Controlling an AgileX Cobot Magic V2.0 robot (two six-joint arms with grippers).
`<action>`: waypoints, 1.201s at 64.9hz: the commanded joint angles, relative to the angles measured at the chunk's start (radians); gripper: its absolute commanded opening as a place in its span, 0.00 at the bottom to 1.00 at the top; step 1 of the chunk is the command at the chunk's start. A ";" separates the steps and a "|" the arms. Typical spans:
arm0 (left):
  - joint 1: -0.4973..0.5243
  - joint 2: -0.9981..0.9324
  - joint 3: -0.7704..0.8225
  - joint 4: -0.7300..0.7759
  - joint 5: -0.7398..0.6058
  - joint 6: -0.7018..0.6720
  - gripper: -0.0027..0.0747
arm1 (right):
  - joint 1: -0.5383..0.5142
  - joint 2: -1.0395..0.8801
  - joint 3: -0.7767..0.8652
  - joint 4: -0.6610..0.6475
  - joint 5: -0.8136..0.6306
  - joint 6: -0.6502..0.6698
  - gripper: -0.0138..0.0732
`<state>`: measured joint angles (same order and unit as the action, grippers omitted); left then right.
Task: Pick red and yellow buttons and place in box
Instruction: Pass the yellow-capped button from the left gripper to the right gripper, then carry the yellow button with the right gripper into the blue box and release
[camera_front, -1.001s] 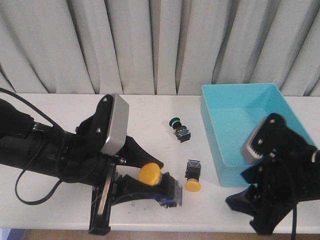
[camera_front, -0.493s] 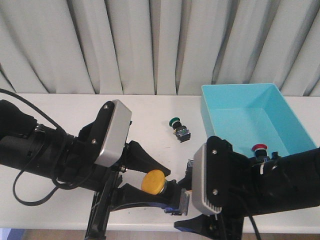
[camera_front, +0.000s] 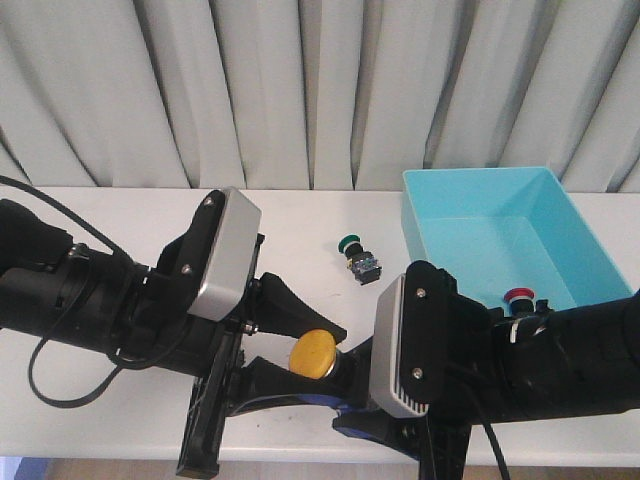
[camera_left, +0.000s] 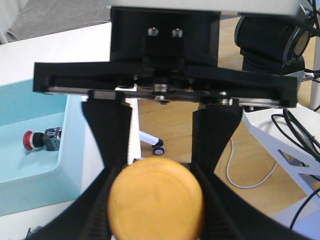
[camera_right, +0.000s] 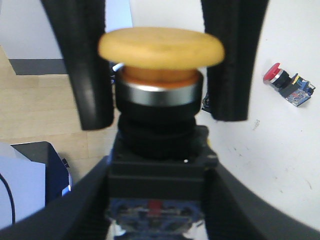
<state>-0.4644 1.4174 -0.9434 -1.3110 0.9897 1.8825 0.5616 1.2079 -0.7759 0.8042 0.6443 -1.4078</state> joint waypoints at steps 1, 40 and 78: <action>-0.004 -0.028 -0.026 -0.082 0.022 0.001 0.31 | 0.001 -0.014 -0.024 0.038 -0.024 -0.012 0.47; -0.004 -0.028 -0.026 -0.014 -0.015 -0.011 0.82 | -0.001 -0.015 -0.024 -0.018 -0.050 0.060 0.38; -0.003 -0.027 -0.026 0.376 -0.393 -0.346 0.78 | -0.339 0.048 -0.202 -0.900 0.042 1.321 0.40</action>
<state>-0.4644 1.4174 -0.9434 -0.9122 0.6404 1.5718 0.3125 1.2415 -0.8980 -0.0612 0.6790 -0.1854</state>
